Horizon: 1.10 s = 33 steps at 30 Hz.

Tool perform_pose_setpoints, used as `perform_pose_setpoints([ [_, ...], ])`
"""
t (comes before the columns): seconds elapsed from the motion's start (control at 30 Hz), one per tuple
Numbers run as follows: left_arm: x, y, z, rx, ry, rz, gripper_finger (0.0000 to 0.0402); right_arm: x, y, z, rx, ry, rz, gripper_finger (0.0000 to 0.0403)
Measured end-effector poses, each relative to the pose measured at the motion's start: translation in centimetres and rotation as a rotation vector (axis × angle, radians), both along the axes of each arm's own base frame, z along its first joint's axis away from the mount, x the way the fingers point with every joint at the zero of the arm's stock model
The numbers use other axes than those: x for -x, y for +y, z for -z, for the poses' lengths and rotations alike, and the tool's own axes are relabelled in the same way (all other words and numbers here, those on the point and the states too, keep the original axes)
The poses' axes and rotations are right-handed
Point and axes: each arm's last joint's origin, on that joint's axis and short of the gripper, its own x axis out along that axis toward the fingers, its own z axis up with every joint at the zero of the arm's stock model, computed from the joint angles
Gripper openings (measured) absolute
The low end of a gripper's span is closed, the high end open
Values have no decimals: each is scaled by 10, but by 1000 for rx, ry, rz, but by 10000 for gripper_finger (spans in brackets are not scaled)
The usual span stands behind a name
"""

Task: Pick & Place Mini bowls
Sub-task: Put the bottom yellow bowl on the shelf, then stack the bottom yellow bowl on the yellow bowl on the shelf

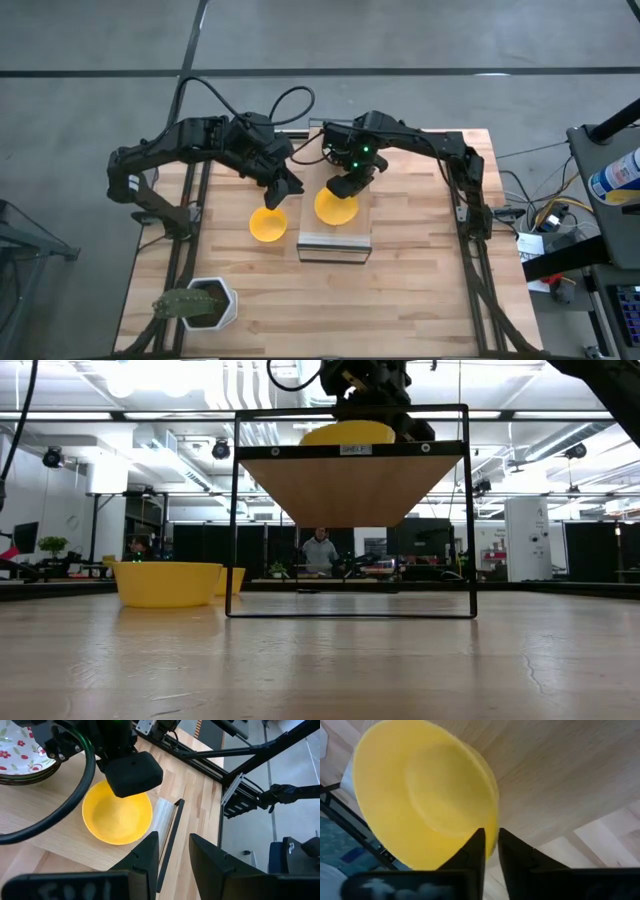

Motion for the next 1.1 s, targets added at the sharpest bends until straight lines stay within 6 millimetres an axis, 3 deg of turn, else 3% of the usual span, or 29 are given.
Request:
perform_pose_setpoints([
  [0.23,2,0,2,6,28,-3,100,5,2,-8,-34,-25,13,118],
  [0.5,-1,2,23,-35,142,-56,100,39,13,-57,-19,-162,32,155],
  [0.67,-9,4,57,-51,275,-95,100,72,20,-92,75,-246,106,156],
  [0.87,-6,5,118,-45,537,-128,100,107,26,-123,232,-337,168,150],
  [1.1,1,3,189,32,730,-128,100,126,30,-144,333,-462,199,148],
])
